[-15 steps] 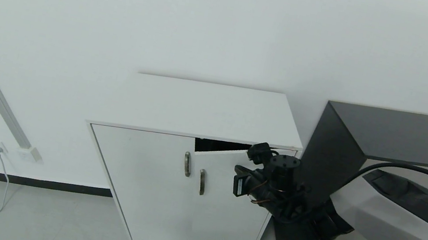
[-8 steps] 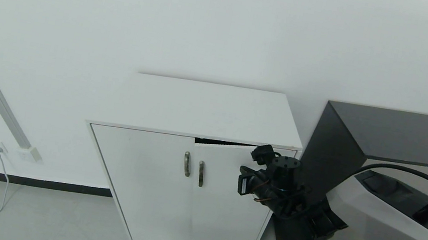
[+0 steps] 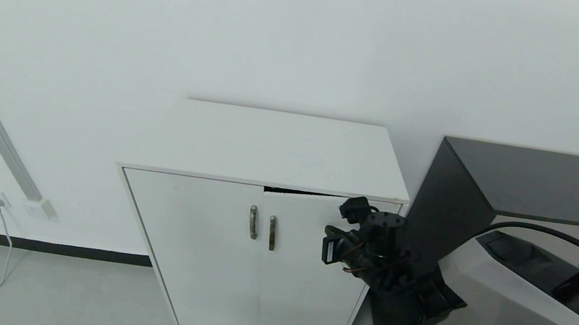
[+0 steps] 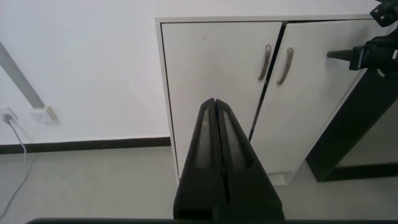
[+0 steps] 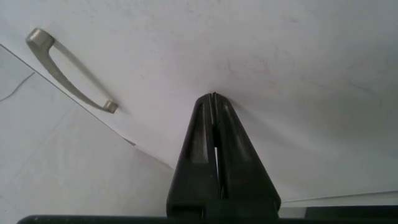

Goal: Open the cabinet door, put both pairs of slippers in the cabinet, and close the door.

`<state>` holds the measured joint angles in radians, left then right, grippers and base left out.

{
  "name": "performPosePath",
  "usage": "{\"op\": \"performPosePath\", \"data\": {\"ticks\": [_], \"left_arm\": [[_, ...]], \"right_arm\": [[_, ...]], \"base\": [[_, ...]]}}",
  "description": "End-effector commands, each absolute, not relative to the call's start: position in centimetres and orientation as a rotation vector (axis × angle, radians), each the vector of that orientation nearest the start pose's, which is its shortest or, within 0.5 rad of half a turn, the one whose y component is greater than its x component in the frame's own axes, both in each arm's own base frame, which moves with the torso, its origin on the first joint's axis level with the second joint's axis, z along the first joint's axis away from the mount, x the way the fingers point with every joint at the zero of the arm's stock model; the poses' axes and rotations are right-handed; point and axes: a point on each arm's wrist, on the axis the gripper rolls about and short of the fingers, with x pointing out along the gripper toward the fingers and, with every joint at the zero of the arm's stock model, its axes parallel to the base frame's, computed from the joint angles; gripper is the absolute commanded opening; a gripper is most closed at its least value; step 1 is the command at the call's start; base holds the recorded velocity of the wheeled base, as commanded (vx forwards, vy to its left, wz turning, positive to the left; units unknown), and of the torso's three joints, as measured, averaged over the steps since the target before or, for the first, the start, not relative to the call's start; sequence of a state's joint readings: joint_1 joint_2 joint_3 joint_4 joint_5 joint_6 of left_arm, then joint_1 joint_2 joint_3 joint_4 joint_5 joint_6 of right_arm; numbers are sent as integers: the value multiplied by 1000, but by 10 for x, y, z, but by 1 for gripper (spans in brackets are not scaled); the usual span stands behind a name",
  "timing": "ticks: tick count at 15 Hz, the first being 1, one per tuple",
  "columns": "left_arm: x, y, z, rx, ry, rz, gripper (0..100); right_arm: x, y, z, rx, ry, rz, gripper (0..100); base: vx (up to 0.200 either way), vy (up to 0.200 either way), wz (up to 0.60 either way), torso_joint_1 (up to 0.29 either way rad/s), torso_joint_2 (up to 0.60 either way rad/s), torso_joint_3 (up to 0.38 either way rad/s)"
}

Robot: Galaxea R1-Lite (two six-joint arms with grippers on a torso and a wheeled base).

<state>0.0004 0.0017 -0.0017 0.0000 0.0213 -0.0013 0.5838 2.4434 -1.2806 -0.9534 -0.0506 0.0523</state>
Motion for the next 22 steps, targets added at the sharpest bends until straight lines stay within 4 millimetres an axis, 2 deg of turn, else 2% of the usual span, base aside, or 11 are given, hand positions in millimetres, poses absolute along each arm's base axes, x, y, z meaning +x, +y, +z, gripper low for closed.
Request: {"op": "performPosePath", "data": {"ticks": [1,22], "left_arm": [[-23,0,76,-2,0,23,0],[-23,0,76,-2,0,23,0]], "right_arm": [[393,258,40,-16,216,526,0],[402,262,36,-13,208,519,0]], "base": [[0,0,0,0,0,0],[0,0,0,0,0,0]]}}
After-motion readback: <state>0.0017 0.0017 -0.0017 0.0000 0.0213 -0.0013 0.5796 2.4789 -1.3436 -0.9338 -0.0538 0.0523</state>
